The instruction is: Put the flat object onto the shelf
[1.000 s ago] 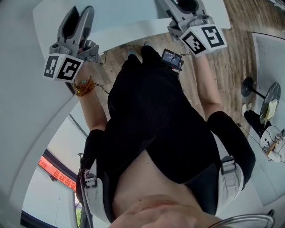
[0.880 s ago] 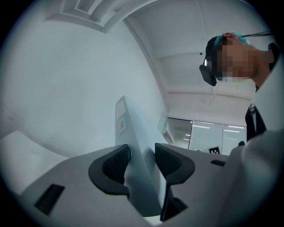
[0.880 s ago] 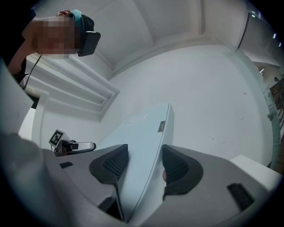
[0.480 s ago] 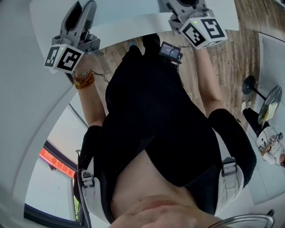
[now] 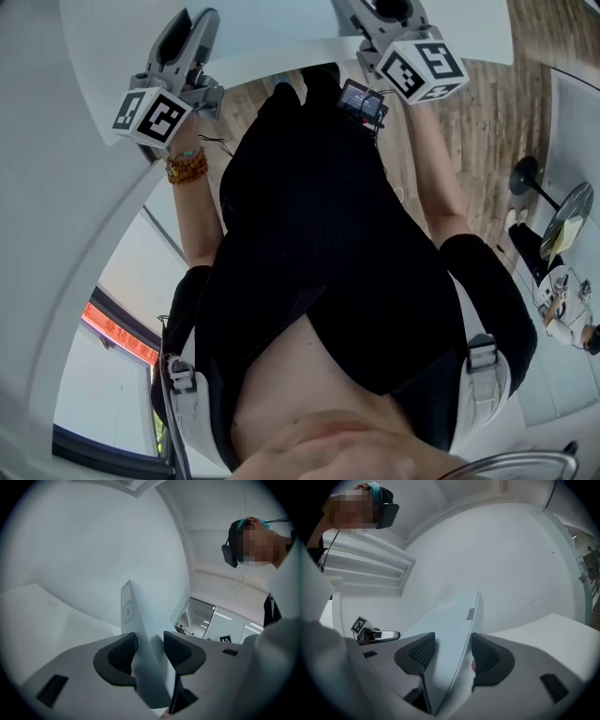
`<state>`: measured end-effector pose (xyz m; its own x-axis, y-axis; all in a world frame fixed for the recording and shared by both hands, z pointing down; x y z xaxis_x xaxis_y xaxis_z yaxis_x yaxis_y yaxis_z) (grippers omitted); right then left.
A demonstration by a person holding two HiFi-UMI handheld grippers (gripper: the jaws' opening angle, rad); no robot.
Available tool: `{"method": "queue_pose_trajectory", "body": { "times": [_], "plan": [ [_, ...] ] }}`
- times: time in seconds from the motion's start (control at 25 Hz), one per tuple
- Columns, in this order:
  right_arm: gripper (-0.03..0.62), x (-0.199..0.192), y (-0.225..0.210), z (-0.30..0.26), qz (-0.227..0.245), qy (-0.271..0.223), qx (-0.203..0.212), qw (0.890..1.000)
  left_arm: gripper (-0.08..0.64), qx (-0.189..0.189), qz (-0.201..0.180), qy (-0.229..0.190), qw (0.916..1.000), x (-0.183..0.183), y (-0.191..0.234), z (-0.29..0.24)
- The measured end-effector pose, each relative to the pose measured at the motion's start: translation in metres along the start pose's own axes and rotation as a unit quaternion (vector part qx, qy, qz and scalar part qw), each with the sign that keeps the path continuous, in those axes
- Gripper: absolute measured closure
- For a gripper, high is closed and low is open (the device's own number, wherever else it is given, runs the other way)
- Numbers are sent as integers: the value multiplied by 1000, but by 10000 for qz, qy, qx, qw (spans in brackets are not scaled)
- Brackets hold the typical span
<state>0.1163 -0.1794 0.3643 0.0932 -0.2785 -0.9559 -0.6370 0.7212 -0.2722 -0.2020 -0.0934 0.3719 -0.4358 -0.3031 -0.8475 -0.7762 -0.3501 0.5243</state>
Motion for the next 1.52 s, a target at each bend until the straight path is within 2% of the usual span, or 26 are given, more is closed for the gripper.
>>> {"method": "queue_pose_trajectory", "body": {
  "times": [0.28, 0.48, 1.04, 1.32, 1.52],
  "plan": [
    [360, -36, -1, 3, -268, 405, -76, 9988, 364, 174, 317, 346, 9987, -31, 11, 9],
    [360, -47, -3, 0, -301, 540, -109, 9980, 364, 244, 527, 464, 9972, -44, 21, 9],
    [360, -51, -37, -62, -383, 659, -140, 9970, 364, 232, 675, 488, 9963, -32, 74, -36],
    [360, -75, -57, -109, -479, 947, -188, 9942, 364, 419, 1162, 659, 9901, -46, 123, -59],
    [360, -86, -64, -114, -529, 1120, -242, 9920, 364, 512, 1373, 841, 9856, -59, 132, -65]
  ]
}}
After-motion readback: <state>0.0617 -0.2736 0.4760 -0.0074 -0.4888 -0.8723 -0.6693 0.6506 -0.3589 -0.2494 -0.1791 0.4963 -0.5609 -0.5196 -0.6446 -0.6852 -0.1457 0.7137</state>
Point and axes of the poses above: the fingertips, and each gripper's own axes: z backward along the fingers, y to its left, x out of its top, the point moved 10 cm from there along z, backward along the fingers, and after that the axes turned 2 degrees about x, right-handed, at the moved point
